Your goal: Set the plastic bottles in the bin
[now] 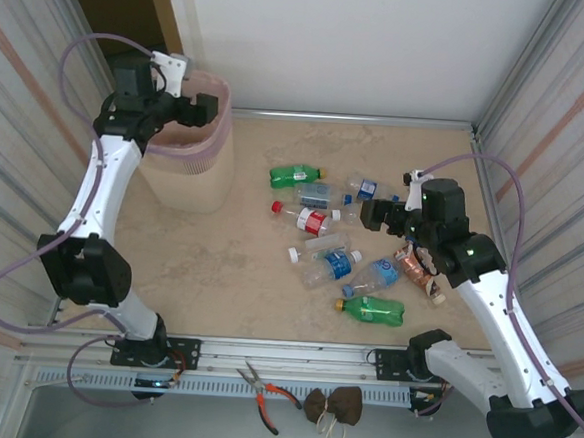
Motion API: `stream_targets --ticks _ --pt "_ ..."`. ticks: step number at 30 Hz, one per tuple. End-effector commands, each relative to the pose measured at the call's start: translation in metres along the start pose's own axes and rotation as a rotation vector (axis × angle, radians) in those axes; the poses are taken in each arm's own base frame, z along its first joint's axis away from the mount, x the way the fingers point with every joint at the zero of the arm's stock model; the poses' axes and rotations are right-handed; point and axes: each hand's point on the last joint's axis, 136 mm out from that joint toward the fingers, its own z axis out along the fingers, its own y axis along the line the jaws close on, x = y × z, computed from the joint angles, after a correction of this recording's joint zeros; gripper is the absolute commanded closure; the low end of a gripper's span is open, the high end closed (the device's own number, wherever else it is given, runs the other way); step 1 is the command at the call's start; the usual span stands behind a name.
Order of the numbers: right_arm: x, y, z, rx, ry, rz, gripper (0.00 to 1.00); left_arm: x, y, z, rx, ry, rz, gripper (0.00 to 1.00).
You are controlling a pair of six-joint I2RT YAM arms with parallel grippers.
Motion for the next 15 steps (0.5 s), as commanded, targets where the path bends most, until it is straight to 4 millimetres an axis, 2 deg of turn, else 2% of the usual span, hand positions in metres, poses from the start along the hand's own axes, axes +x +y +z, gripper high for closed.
stream_targets --ticks 1,9,15 --pt "0.016 -0.007 0.000 0.037 0.060 0.059 0.00 0.002 -0.036 -0.033 0.079 0.030 0.017 0.10" --pt "0.046 -0.025 0.004 0.140 0.212 0.169 0.00 0.026 -0.107 -0.065 0.141 0.142 0.151 0.11" --pt "0.068 -0.035 0.005 0.202 0.283 0.271 0.02 0.060 -0.168 -0.072 0.220 0.214 0.228 0.13"
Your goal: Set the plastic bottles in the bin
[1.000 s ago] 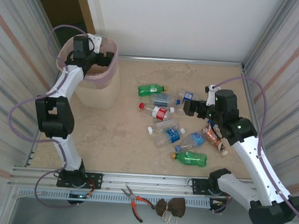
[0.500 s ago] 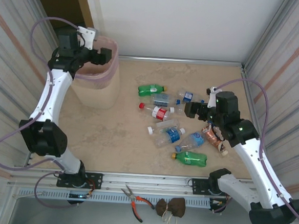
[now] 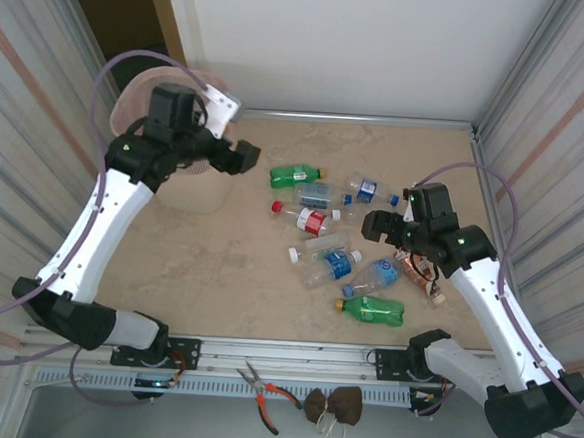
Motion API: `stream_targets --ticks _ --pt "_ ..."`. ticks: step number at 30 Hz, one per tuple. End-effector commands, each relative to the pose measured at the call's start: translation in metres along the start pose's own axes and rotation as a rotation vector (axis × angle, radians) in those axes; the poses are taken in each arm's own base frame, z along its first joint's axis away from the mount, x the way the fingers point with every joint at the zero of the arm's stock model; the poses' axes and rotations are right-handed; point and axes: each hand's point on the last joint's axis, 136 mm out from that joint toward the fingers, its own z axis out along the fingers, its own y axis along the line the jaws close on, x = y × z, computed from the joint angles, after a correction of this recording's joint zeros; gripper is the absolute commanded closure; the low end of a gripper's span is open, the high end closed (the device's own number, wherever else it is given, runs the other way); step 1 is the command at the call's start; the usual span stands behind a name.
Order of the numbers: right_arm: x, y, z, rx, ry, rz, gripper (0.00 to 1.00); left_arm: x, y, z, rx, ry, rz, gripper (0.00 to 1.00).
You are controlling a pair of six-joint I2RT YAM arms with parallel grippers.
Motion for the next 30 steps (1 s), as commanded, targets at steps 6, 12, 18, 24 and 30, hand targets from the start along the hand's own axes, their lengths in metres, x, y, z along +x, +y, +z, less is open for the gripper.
stream_targets --ticks 6,12,18,24,30 --pt "0.029 -0.033 0.010 0.133 0.044 0.255 0.02 0.058 -0.084 0.023 0.131 0.179 0.090 0.15" --pt "0.033 -0.042 0.013 0.173 0.043 0.296 0.02 0.101 -0.130 0.055 0.219 0.327 0.178 0.21" --pt "0.029 -0.047 0.009 0.183 0.002 0.324 0.03 0.136 -0.154 0.087 0.273 0.420 0.238 0.27" --pt "0.028 -0.051 0.006 0.187 -0.018 0.331 0.03 0.159 -0.162 0.121 0.317 0.478 0.280 0.33" --pt "0.025 -0.050 0.006 0.176 -0.029 0.348 0.03 0.175 -0.172 0.154 0.349 0.524 0.296 0.35"
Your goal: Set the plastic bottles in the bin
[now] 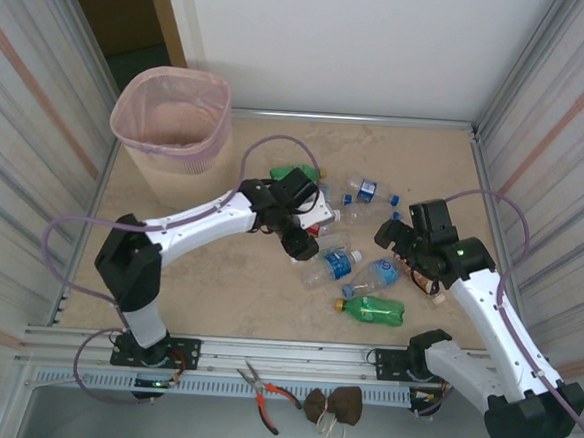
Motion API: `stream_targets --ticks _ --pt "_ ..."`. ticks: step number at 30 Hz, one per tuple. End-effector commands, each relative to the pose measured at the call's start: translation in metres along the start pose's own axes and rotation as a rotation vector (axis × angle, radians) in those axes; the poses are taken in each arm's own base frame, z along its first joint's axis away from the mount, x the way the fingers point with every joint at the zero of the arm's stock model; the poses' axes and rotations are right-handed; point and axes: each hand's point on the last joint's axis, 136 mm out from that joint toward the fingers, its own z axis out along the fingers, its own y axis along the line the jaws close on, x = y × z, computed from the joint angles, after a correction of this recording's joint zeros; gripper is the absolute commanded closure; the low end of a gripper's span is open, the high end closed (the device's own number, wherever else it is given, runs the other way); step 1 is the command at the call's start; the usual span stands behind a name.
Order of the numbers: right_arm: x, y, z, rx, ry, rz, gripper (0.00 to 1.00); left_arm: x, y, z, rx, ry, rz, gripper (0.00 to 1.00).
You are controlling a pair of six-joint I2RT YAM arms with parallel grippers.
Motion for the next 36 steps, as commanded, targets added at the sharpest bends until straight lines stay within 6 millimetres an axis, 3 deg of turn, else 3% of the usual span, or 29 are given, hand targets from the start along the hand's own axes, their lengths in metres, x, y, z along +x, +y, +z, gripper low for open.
stream_targets --ticks 1,7,12,26,28,36 --pt "-0.003 -0.004 0.000 0.011 -0.019 0.037 0.03 -0.017 -0.004 0.012 0.019 -0.020 0.049 0.36" --pt "-0.006 -0.008 0.000 0.021 -0.035 0.059 0.03 -0.021 0.001 0.044 0.009 0.037 0.063 0.37" --pt "-0.007 -0.009 0.000 0.021 -0.041 0.064 0.04 -0.025 0.007 0.058 -0.017 0.063 0.076 0.38" --pt "-0.011 -0.008 -0.001 0.007 -0.052 0.050 0.04 -0.036 0.004 0.077 0.020 0.084 0.101 0.46" --pt "-0.012 -0.008 -0.002 0.005 -0.056 0.047 0.04 -0.032 0.004 0.087 0.029 0.106 0.098 0.47" --pt "-0.013 -0.010 -0.004 0.002 -0.060 0.050 0.04 -0.030 0.003 0.090 0.040 0.120 0.096 0.56"
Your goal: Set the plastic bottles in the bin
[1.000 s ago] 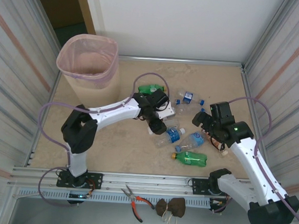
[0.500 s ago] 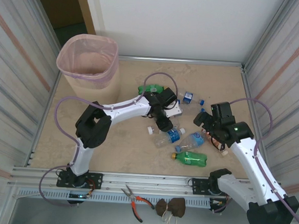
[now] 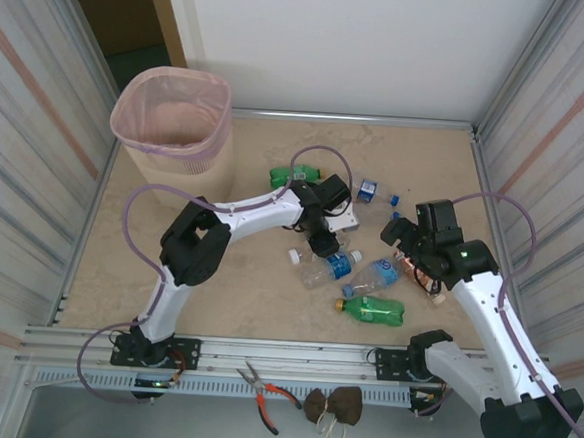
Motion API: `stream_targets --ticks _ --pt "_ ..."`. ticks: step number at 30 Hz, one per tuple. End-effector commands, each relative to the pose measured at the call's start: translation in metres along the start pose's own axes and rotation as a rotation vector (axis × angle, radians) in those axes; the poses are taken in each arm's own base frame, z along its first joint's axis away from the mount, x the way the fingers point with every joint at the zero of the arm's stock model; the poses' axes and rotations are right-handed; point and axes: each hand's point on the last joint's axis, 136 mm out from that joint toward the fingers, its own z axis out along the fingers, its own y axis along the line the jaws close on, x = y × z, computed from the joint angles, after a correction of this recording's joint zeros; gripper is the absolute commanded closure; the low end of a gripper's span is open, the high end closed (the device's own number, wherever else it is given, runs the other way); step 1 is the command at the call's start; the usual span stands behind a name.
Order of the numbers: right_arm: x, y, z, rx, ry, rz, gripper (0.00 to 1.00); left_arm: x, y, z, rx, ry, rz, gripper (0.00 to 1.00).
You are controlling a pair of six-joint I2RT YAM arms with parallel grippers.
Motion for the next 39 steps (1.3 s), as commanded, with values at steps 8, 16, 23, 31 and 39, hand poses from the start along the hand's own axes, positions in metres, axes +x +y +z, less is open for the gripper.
stream_targets --ticks 8,16,23,31,39 --pt "-0.002 -0.004 -0.006 -0.011 -0.026 -0.011 0.04 -0.014 -0.006 -0.034 -0.012 -0.053 0.031 0.61" --pt "-0.008 -0.007 -0.010 -0.004 -0.049 -0.019 0.04 -0.036 -0.006 -0.090 -0.059 -0.181 0.047 0.62" --pt "-0.014 -0.010 -0.013 -0.002 -0.066 -0.015 0.04 -0.051 -0.004 -0.152 -0.125 -0.309 0.064 0.62" --pt "-0.017 -0.009 -0.011 -0.012 -0.064 -0.010 0.04 -0.058 0.012 -0.235 -0.187 -0.484 -0.001 0.64" --pt "-0.018 -0.008 -0.008 -0.018 -0.060 -0.011 0.04 -0.038 0.061 -0.322 -0.297 -0.648 -0.182 0.69"
